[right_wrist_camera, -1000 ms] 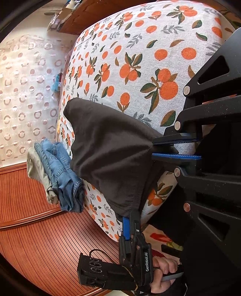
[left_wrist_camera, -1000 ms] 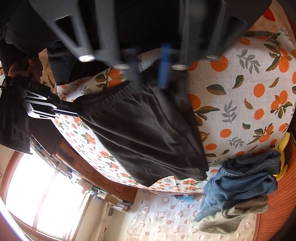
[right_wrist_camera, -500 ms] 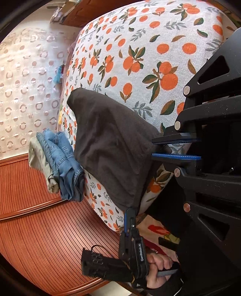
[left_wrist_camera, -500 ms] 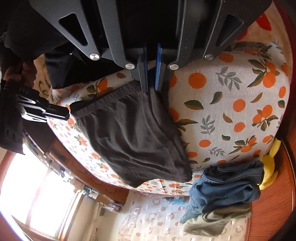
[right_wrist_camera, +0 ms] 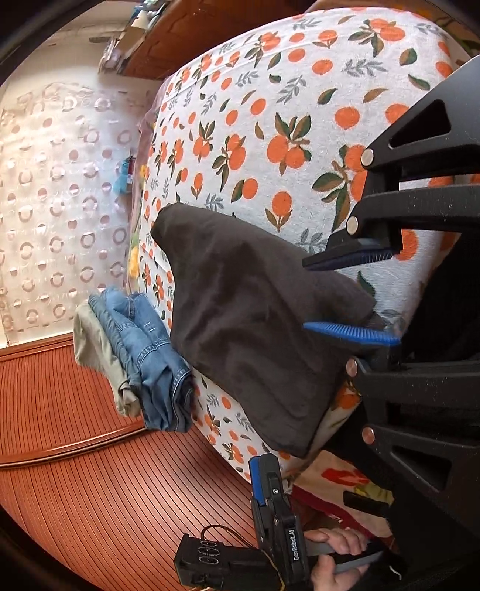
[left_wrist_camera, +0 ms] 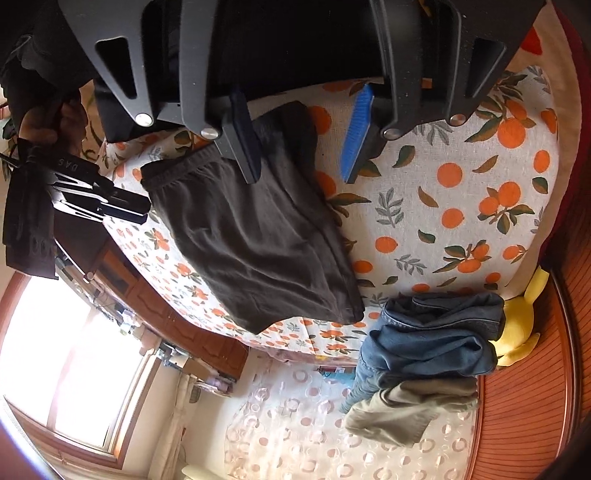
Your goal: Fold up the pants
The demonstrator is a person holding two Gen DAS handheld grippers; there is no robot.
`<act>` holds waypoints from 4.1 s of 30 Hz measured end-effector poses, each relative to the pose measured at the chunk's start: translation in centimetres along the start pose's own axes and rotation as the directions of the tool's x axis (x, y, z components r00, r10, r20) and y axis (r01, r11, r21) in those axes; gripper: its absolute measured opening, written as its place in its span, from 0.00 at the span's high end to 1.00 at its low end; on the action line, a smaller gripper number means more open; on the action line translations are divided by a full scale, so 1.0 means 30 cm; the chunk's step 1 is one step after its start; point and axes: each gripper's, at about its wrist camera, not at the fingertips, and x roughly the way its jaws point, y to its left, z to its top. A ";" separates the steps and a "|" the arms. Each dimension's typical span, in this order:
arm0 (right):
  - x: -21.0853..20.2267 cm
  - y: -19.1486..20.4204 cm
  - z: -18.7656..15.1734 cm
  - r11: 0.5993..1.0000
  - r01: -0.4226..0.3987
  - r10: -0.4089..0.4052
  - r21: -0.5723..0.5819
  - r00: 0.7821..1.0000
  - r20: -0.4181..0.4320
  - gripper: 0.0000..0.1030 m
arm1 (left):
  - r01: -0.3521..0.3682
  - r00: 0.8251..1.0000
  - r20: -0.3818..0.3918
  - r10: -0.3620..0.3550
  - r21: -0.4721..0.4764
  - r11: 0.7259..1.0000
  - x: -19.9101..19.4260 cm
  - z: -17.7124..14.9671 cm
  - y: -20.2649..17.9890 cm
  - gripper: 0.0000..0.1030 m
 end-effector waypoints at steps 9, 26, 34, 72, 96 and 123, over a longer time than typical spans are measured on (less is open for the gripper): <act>0.050 -0.003 -0.025 1.000 -0.007 0.009 0.030 0.998 -0.057 0.60 | -0.001 0.997 -0.072 0.001 0.004 1.000 0.068 -0.045 -0.019 0.55; 0.053 0.018 -0.049 1.000 -0.023 0.024 0.011 0.996 -0.085 0.60 | 0.019 0.997 -0.072 -0.013 0.079 0.997 0.068 -0.068 -0.065 0.61; 0.051 0.005 -0.057 0.999 -0.037 0.038 0.020 0.996 -0.077 0.81 | 0.047 0.996 -0.085 -0.038 0.098 0.994 0.071 -0.078 -0.081 0.82; 0.383 -0.249 0.466 0.994 -0.112 0.112 0.007 0.993 -0.035 0.89 | 0.062 0.998 -0.022 -0.061 0.050 0.997 0.332 0.493 0.061 0.86; 0.455 -0.250 0.477 0.991 -0.103 0.096 -0.087 0.993 -0.075 0.69 | 0.033 0.998 -0.053 -0.032 0.026 0.999 0.373 0.470 0.122 0.55; 0.501 -0.276 0.485 0.995 -0.076 0.068 -0.065 0.990 -0.120 0.73 | 0.050 0.998 -0.040 -0.048 0.061 0.997 0.428 0.497 0.099 0.62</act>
